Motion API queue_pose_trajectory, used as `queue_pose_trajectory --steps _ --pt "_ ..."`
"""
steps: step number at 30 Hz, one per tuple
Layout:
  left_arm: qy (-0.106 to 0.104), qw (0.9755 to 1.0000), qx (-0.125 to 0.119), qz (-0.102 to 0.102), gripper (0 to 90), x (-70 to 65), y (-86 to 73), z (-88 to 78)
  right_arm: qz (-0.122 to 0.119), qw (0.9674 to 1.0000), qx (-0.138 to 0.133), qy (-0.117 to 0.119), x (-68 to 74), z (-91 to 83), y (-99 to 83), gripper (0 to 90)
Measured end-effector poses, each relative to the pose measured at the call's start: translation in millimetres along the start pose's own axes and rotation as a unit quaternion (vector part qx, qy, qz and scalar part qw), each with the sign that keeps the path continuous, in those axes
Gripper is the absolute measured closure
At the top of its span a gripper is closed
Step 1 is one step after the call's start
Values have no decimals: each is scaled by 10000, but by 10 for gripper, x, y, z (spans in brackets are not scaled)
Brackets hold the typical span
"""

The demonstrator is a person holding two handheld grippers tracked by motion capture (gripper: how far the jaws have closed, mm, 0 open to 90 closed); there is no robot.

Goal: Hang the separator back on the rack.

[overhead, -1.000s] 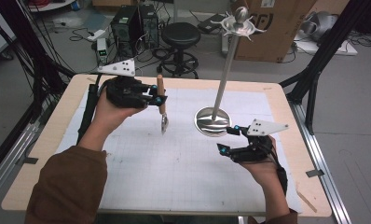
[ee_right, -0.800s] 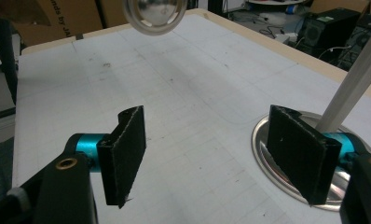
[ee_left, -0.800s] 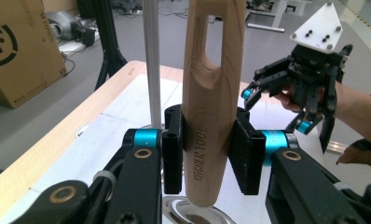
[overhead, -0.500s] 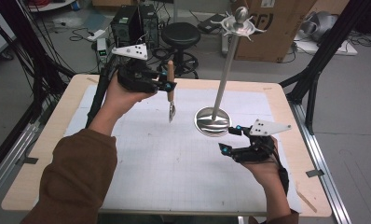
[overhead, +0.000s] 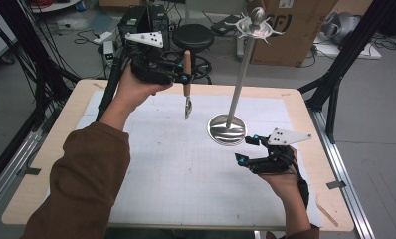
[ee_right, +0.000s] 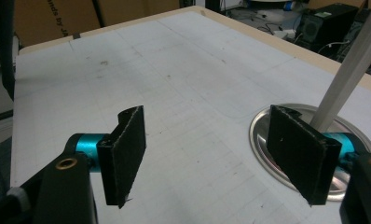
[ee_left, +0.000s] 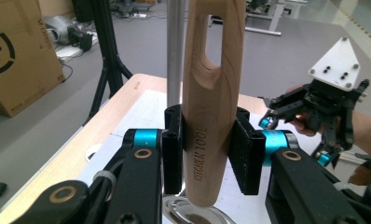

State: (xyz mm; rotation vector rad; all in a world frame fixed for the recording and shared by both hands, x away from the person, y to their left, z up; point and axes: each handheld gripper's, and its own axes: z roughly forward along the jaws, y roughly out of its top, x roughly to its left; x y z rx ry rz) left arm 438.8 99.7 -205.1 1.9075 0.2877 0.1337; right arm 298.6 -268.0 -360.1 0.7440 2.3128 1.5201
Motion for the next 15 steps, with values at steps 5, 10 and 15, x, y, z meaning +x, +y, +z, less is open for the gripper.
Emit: queue_pose_trajectory --steps 5,10,15 --pt "-4 10000 32 46 687 45 96 89 7 10000 -41 -7 -1 -11 1 279" --pt "-36 9999 -95 80 687 66 152 142 -2 10000 -26 13 -1 -17 -7 279" --pt "25 9998 -218 14 687 111 166 185 17 10000 -50 28 0 -22 -6 279"
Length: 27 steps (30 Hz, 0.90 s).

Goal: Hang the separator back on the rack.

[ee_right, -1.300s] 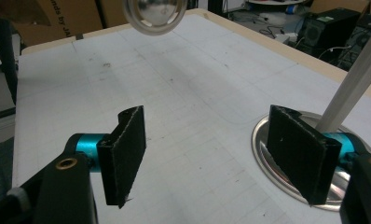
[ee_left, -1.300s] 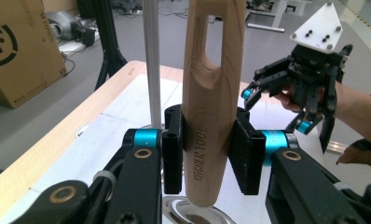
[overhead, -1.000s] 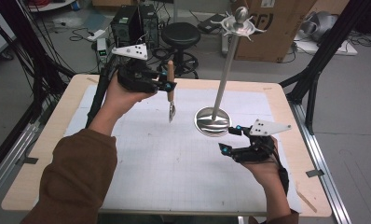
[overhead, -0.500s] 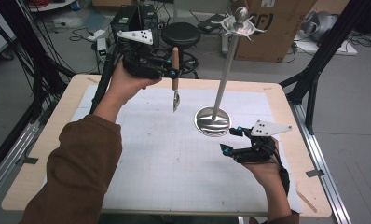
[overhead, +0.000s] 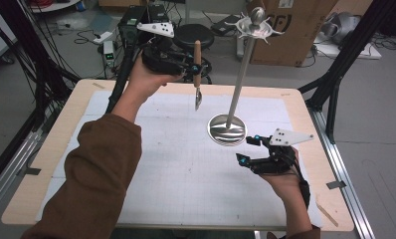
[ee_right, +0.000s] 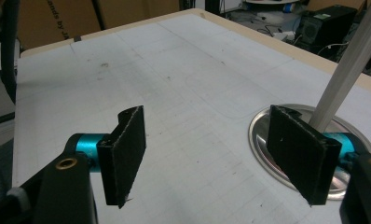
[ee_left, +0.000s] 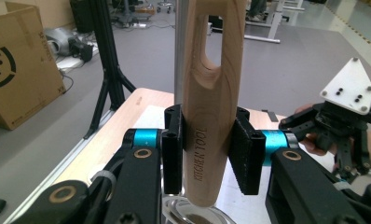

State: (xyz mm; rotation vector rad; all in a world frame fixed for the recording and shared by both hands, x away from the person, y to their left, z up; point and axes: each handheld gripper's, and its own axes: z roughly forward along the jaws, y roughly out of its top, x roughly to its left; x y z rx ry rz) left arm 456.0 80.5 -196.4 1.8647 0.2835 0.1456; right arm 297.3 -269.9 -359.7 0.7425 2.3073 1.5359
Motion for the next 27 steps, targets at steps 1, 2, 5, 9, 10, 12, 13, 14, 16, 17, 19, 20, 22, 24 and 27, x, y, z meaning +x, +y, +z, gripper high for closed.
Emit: queue_pose_trajectory --steps 1,2,5,9,10,12,13,14,16,17,19,20,22,24,27 --pt "23 10000 -29 -3 687 6 2 5 1 10000 -1 4 0 0 0 279" --pt "33 10000 -59 -13 687 14 3 8 -13 10000 -24 -6 -3 -3 0 279" --pt "20 9999 -142 -42 687 4 4 11 -26 10000 -37 -14 -6 -12 1 279" --pt "-26 9997 -234 -7 687 -47 20 0 -4 10000 -32 -1 -3 -4 0 279" --pt "-29 9996 -279 -21 687 -64 26 -1 -6 10000 -7 8 2 2 1 279" --pt "-20 9995 -324 -5 686 -90 38 -14 -20 10000 -27 3 4 7 2 279" --pt "-2 9994 -333 11 686 -99 45 -25 -12 10000 -3 8 11 7 3 279" --pt "-1 9993 -362 17 686 -104 51 -34 -2 10000 -9 9 13 7 4 279" --pt "63 9991 -419 13 686 -106 62 -55 -7 10000 -14 12 11 6 4 279" --pt "99 9989 -463 -4 686 -101 66 -62 -7 10000 -14 12 11 6 4 279" --pt "119 9986 -504 -48 686 -71 73 -74 -13 10000 -10 -2 8 10 4 279" --pt "140 9986 -512 -61 686 -53 81 -72 -13 10000 -10 -2 8 10 4 279" --pt "205 9988 -442 -66 687 -13 114 -59 -19 10000 2 7 7 12 4 280" --pt "282 9989 -363 -40 687 21 170 -38 -31 10000 -5 0 1 13 3 279" --pt "348 9991 -244 11 687 72 267 3 28 10000 -17 2 -8 5 1 279"
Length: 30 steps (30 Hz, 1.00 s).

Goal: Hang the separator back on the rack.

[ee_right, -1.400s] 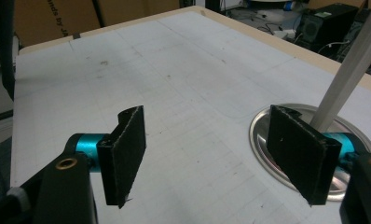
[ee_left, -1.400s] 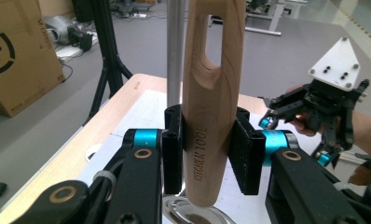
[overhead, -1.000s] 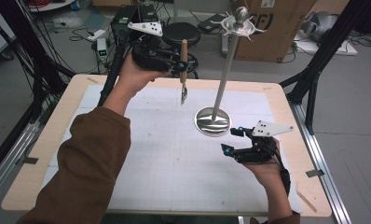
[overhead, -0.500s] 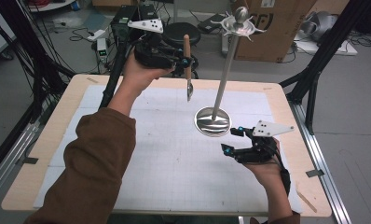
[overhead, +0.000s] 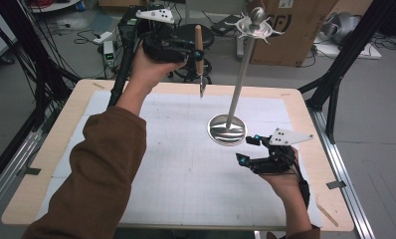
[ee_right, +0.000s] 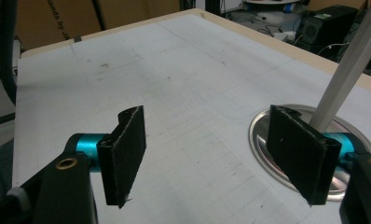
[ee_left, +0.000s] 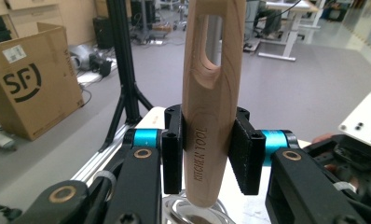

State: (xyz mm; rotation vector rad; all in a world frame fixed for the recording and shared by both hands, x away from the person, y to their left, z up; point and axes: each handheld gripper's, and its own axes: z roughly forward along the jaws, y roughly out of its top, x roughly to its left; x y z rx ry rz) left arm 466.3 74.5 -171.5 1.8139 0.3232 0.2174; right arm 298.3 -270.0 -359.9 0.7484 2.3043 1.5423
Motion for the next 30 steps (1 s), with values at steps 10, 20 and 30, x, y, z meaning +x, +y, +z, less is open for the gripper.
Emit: queue_pose_trajectory --steps 10,20,30 --pt "79 9996 244 118 687 92 251 248 50 9999 -96 -20 -37 -67 -13 280" --pt "86 9989 426 175 687 147 348 464 92 9999 -138 -22 -67 -86 -30 280" --pt "125 9983 537 184 687 134 346 569 84 9998 -159 -22 -66 -90 -29 281"
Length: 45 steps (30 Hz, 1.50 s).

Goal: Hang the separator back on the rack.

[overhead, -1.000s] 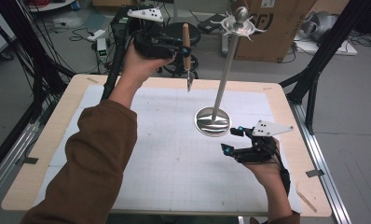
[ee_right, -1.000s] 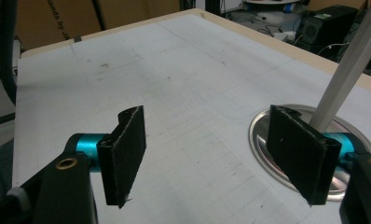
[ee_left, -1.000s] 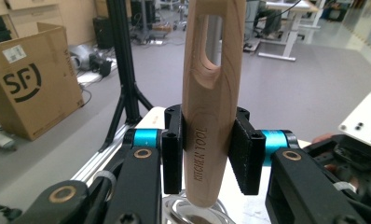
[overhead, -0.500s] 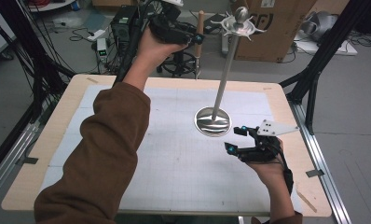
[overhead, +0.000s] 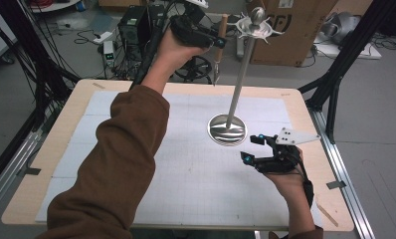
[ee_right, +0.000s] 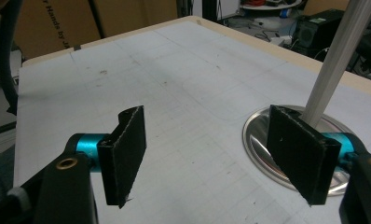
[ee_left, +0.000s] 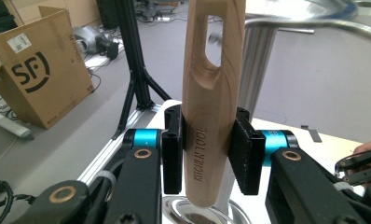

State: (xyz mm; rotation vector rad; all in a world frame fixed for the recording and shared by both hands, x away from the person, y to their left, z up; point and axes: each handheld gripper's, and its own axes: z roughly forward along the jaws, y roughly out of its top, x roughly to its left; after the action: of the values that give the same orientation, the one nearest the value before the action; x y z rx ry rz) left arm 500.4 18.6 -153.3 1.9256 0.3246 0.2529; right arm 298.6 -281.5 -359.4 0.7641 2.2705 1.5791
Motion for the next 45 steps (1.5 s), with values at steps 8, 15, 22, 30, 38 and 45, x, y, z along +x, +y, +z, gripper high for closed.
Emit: queue_pose_trajectory --steps 8,15,22,30,38,45 --pt "-16 10000 37 29 687 -47 12 85 -14 10000 17 16 11 7 3 281" --pt "-131 9998 72 -108 607 -34 -26 158 -12 10000 13 10 5 5 2 281" --pt "-125 9997 104 -195 511 -41 -76 104 -14 10000 22 26 13 6 2 281" --pt "21 9993 181 -329 439 -29 -262 -153 -27 10000 20 15 30 3 6 281" --pt "91 9992 -53 -375 422 -33 -456 -494 -48 10000 57 14 55 39 25 282" --pt "181 9981 -307 -502 406 -85 -671 -748 -43 9999 98 22 59 53 26 282"
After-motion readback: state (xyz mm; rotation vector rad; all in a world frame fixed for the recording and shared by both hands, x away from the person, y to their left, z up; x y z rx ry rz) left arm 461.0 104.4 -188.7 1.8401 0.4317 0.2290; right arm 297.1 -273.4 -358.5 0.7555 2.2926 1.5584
